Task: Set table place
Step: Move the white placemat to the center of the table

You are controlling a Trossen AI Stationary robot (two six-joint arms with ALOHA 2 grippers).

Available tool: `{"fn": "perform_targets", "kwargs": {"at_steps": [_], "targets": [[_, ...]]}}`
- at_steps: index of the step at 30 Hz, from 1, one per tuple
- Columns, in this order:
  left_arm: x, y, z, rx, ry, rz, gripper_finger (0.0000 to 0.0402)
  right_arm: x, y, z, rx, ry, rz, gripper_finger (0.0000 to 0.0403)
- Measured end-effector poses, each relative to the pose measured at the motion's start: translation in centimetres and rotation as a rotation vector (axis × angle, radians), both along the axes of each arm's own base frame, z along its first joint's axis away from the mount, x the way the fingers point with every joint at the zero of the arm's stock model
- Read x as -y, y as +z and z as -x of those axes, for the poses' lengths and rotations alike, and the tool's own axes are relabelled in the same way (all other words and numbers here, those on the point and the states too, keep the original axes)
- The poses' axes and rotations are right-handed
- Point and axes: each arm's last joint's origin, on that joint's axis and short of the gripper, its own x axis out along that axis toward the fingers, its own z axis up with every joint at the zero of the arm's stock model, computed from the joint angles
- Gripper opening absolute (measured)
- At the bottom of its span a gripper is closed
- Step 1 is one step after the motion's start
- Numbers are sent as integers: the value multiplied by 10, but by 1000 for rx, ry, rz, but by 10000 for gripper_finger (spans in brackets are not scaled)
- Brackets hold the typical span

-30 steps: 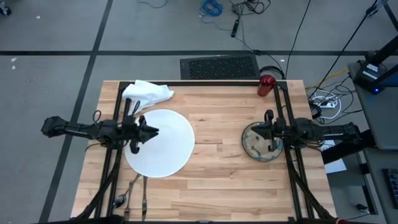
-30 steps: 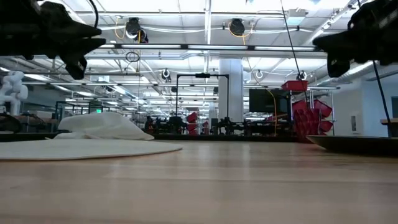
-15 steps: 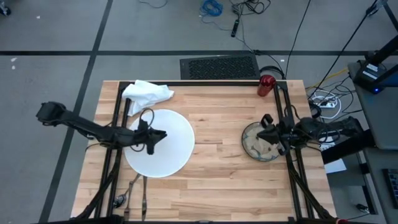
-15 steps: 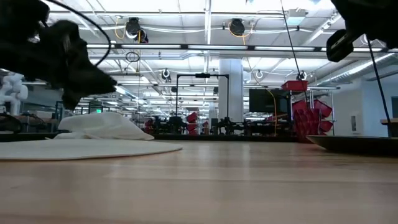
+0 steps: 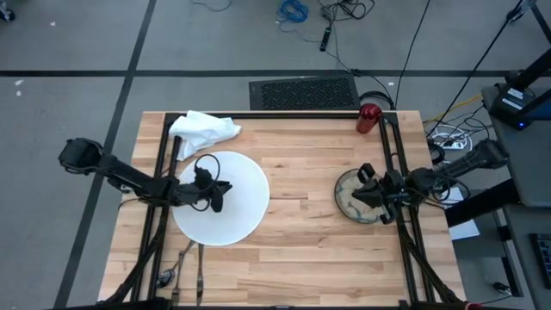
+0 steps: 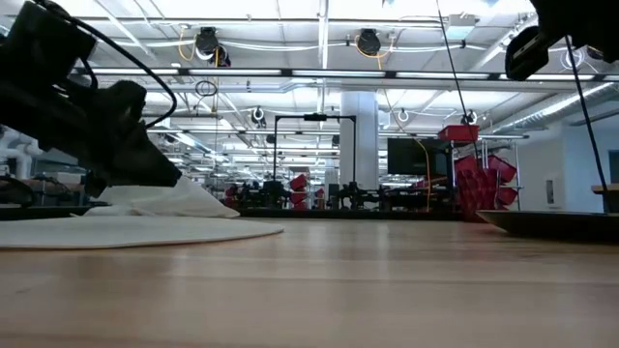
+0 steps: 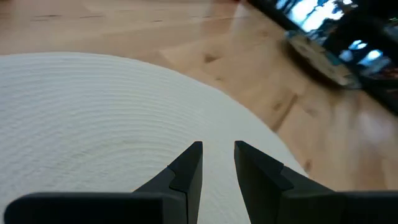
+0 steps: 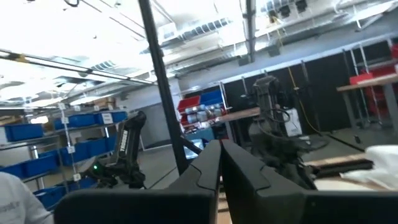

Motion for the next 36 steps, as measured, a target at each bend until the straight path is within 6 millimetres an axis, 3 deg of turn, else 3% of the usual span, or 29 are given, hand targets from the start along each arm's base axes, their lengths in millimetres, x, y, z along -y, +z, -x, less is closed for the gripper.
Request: {"fn": "perform_targets", "kwargs": {"at_steps": [9,15,20,30,36], "targets": [[-2,-10,-19,-112,157,-125,79,-12,-4,-14,1,21,74,0],[-8,-17,-36,-210,149,-97,79,-19,10,-29,-2,13,105,0],[-26,-24,-49,-334,141,-113,79,-21,22,-35,22,-7,104,0],[-40,-22,-112,-322,-86,-198,79,-9,26,-53,-41,-296,191,0],[-54,-34,-164,-317,-72,-254,79,0,18,-72,-119,-358,207,0]]}}
